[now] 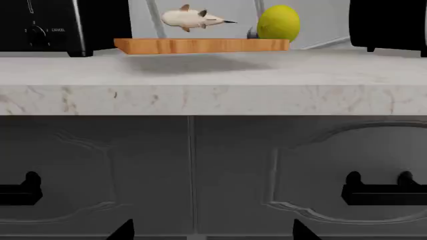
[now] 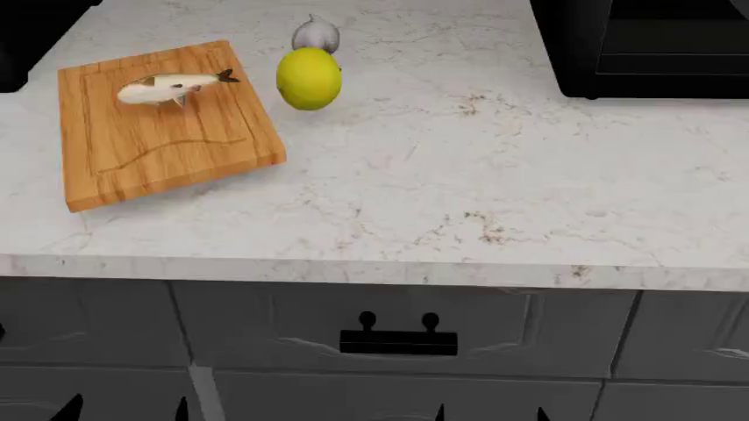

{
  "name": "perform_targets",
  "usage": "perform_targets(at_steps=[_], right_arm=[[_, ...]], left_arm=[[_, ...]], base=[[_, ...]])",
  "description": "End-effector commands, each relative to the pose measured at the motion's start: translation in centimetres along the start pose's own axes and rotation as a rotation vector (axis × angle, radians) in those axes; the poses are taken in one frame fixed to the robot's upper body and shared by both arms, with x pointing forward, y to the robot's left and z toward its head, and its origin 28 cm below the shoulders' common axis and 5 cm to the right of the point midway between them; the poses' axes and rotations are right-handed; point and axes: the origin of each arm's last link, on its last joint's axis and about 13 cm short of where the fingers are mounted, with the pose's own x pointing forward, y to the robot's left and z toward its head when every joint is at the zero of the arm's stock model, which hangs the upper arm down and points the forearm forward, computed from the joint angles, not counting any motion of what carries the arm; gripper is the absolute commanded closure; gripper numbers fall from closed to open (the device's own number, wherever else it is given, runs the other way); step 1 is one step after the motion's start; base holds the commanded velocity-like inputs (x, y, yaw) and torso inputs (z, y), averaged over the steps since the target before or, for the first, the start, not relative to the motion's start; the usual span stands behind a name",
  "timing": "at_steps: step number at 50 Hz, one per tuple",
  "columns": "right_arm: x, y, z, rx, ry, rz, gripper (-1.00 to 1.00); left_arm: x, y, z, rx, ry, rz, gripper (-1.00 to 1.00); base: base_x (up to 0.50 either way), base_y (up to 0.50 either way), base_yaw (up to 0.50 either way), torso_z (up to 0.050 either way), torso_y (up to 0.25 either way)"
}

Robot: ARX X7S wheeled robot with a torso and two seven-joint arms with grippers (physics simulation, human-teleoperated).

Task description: Clear the non-vegetable object off the cutting board and place the vegetables onto it.

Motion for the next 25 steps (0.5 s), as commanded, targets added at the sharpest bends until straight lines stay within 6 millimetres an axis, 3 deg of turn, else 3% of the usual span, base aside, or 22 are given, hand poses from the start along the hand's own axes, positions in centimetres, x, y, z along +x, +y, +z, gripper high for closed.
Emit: perform_targets(at_steps=[1,25], right_arm=[[-0.1,0.0,0.0,0.000,0.000,0.000,-1.00],[0.3,0.1,0.1,-0.014,0.014,-0.012,-1.00]], left_arm=[[-0.1,0.0,0.1,0.000,0.000,0.000,-1.00],[-1.1,0.2,0.4,0.032,-0.029,0.023,-1.00]], base=[[0.00,0.00,0.00,0.000,0.000],[0.00,0.01,0.00,0.000,0.000]])
